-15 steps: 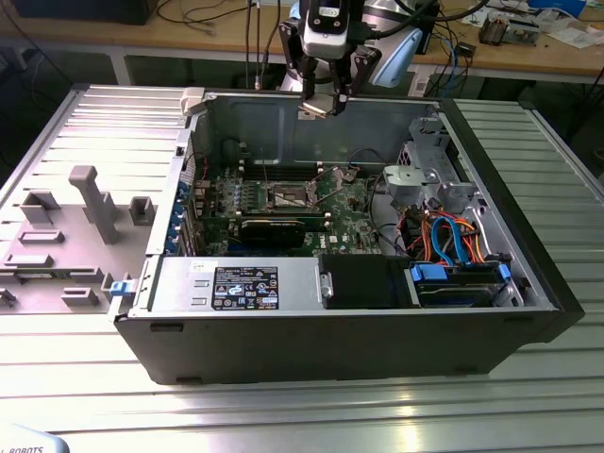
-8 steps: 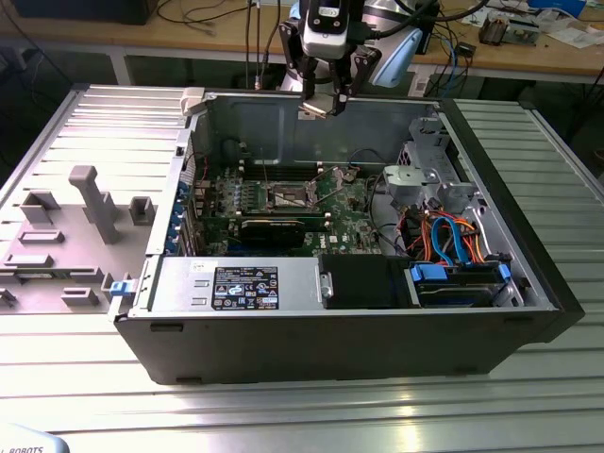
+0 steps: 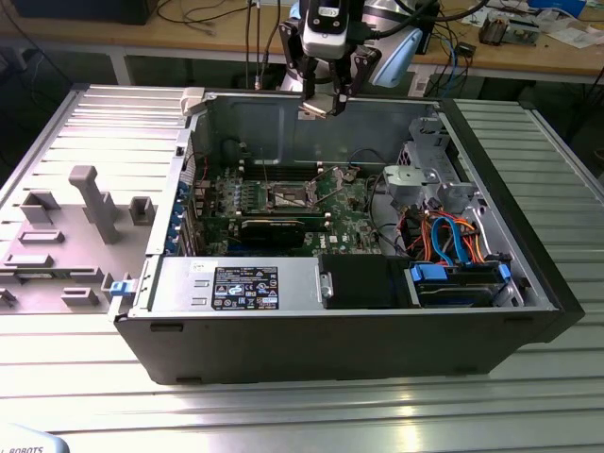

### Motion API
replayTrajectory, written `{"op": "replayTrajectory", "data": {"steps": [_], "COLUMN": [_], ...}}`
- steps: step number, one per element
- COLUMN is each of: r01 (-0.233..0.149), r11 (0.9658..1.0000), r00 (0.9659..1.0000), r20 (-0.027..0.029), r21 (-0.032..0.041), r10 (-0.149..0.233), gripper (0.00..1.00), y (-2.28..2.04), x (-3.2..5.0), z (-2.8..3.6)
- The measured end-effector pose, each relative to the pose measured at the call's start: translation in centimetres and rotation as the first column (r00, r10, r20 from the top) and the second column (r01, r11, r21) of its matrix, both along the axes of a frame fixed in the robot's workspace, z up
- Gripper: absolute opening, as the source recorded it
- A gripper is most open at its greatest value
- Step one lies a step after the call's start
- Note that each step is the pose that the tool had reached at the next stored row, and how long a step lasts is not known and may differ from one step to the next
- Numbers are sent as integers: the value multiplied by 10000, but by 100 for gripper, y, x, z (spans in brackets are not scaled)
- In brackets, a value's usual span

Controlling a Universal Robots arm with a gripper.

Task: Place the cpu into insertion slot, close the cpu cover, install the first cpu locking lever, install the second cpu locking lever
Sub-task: 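Place the cpu into insertion slot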

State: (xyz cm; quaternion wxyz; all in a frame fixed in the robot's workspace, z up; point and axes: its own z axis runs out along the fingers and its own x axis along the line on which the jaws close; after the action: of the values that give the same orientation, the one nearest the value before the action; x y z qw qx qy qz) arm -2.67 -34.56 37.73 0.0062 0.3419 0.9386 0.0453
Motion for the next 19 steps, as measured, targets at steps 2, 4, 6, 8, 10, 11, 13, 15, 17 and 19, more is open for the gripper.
{"op": "replayTrajectory", "data": {"steps": [2,4,6,8,10,11,13,15,17,19], "r01": [7,15,25,51,110,323,877,1043,1151,1164], "r11": [10000,10000,10000,10000,9999,9995,9962,9945,9934,9932], "r00": [10000,10000,10000,10000,9999,9995,9962,9945,9934,9932], "r20": [0,0,-1,0,0,-1,0,0,-1,0], "r21": [0,0,0,0,0,0,0,1,0,0], "r10": [-7,-15,-25,-51,-110,-323,-877,-1043,-1151,-1164], "gripper": [54,54,54,54,54,54,54,54,54,54], "y": [0,0,0,0,0,0,0,0,0,0], "x": [0,0,0,0,-1,-23,-23,-23,-23,-23], "z": [0,0,0,0,0,-1,-5,-6,-5,-6]}}
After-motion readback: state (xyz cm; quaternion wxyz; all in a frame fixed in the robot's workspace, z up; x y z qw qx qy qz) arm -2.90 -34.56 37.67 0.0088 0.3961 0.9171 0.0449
